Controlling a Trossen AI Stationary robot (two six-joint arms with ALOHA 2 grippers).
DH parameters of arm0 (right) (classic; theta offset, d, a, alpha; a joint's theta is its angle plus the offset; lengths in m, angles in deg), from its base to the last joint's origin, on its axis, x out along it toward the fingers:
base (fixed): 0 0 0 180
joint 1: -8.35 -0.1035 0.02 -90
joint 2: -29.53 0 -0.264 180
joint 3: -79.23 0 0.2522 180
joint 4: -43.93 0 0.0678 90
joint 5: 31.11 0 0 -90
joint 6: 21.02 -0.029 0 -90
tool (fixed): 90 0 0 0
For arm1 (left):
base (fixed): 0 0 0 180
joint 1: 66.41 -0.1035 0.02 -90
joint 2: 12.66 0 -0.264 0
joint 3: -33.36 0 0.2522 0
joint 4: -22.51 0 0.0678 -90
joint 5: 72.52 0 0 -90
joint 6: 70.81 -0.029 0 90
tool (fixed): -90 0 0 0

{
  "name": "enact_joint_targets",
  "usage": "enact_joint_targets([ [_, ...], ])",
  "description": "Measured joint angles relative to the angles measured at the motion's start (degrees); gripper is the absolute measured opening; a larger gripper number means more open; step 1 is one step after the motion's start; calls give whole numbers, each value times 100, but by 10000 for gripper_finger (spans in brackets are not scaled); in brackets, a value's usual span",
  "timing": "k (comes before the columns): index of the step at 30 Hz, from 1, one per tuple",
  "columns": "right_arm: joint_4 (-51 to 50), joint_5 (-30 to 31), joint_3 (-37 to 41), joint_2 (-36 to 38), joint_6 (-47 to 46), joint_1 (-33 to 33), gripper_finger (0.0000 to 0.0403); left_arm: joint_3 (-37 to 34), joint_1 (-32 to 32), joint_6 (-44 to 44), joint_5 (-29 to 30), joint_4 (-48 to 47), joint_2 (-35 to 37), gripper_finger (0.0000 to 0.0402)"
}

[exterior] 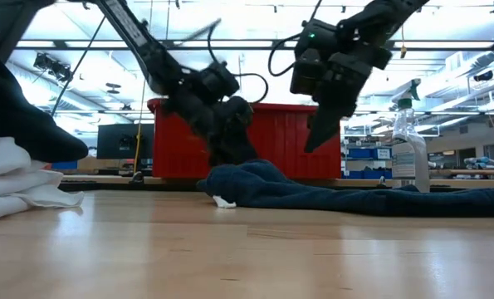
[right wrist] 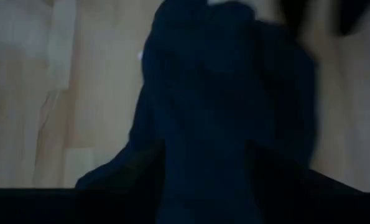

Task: Fold Laundry from Bin
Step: Fold the dark blue shorts

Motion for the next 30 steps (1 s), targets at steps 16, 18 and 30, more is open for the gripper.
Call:
enact_joint_targets([
  [16, 1851, 1421, 1848, -64, -1727, -1169, 194, 380, -158, -136, -2177, -137, -881, 181],
  [18, 1861, 1374, 1946, -56, -1762, -1167, 189, 376, -195, -137, -2295, -512, -743, 181],
  [30, 1737, 1331, 1949, -62, -1862, -1164, 169, 371, 229, -593, -2406, -2778, 275, 181],
])
